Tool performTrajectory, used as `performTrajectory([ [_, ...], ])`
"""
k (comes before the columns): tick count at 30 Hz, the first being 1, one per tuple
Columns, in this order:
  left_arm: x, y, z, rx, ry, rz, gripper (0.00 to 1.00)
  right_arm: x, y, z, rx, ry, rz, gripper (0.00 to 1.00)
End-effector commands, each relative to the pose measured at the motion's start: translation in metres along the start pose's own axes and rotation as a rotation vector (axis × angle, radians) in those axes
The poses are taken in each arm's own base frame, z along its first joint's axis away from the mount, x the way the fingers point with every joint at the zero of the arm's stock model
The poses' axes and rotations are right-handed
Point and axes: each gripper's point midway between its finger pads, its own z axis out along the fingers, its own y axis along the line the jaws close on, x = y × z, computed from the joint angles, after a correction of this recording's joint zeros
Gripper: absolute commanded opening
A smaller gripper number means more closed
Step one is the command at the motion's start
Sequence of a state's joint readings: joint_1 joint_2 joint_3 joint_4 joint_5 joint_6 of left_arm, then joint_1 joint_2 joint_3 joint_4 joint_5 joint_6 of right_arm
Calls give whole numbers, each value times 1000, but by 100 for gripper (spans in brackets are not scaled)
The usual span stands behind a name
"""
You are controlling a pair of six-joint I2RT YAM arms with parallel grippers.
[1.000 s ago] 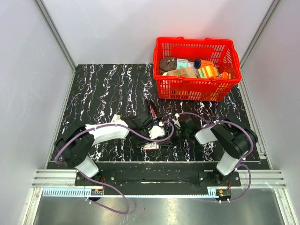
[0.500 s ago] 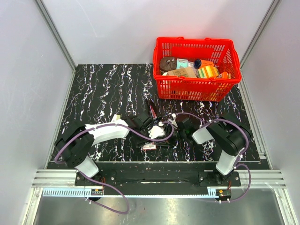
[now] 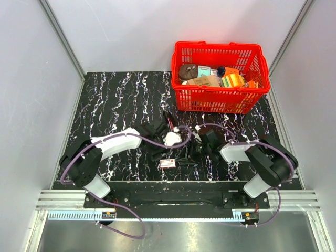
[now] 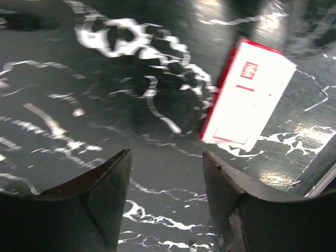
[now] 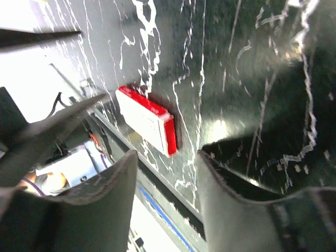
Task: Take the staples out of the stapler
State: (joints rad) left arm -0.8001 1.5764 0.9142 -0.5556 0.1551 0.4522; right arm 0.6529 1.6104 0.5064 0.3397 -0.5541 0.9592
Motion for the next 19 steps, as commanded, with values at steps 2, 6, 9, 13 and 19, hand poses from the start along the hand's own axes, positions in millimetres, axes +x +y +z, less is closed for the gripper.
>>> performTrajectory([
  [2, -36, 36, -59, -28, -187, -113, 70, -18, -12, -26, 171, -73, -125, 64],
  [6, -41, 48, -103, -49, -277, -176, 94, -32, -3, -48, 255, -123, -205, 86],
  [9, -37, 59, -132, -92, -345, -233, 99, -53, 14, -70, 299, -221, -274, 99],
  [13, -24, 79, -154, -177, -389, -342, 99, -73, 44, -98, 320, -313, -371, 99],
  [19, -1, 107, -178, -268, -481, -501, 99, -88, 71, -121, 343, -360, -447, 99],
])
